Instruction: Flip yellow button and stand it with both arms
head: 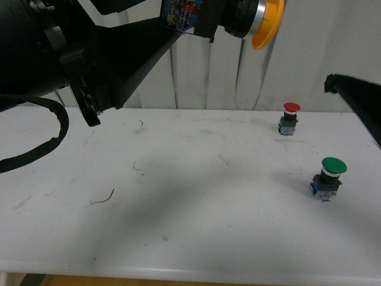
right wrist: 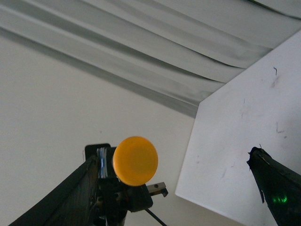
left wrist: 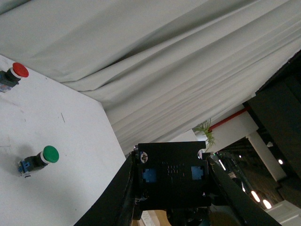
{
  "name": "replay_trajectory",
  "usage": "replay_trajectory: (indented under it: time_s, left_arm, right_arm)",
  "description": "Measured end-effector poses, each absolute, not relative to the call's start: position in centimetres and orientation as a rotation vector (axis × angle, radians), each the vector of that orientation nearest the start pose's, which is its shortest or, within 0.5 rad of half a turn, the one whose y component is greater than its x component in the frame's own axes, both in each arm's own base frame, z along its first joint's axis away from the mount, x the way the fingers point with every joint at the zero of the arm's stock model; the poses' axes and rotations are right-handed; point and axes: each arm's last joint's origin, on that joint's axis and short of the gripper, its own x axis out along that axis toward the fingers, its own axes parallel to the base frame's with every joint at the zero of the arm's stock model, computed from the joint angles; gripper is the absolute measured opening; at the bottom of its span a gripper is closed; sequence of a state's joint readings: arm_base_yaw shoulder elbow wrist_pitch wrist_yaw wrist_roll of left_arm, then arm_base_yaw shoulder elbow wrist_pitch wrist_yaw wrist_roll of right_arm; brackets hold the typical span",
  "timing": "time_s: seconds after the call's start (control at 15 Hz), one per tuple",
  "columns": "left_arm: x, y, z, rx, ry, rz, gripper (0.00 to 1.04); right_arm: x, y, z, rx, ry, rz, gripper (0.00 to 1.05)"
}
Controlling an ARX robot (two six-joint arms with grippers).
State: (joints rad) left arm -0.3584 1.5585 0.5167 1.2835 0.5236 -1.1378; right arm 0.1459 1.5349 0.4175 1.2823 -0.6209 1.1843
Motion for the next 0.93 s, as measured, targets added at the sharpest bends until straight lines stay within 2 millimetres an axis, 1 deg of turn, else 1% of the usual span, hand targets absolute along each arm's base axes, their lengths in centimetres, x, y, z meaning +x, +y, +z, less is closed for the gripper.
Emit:
replay_trajectory:
  time_s: [0.13,0.27,0.53,0.8,0.93]
  left_arm:
    - [25.9,-11.3,20.8,-1.032,0.276,-0.918,0.35]
    - [25.9,-11.3,20.8,-1.031,0.277,-0.918,0.35]
    - [26.0,-11.3,20.8,-1.020,0.272,-0.917,0.35]
    - [26.0,-11.1,20.7,-1.017,0.273,-0.915,0.35]
    - [26.0,-11.1,20.7,-1.015,0.272,-0.913,0.35]
  right_arm:
    - [26.7,5.9,18.7,1.233,0.350,0.716,0.98]
    - [27.4,6.8,19.1,1.275,0.356,0.734,0.98]
    - [28.5,8.6,19.1,1.314,0.378,0.747,0.98]
    - [27.8,11.9,19.4,1.304,0.429,0.835,0.98]
    - [27.5,12.8,19.2,1.292,0.449,0.854,0.98]
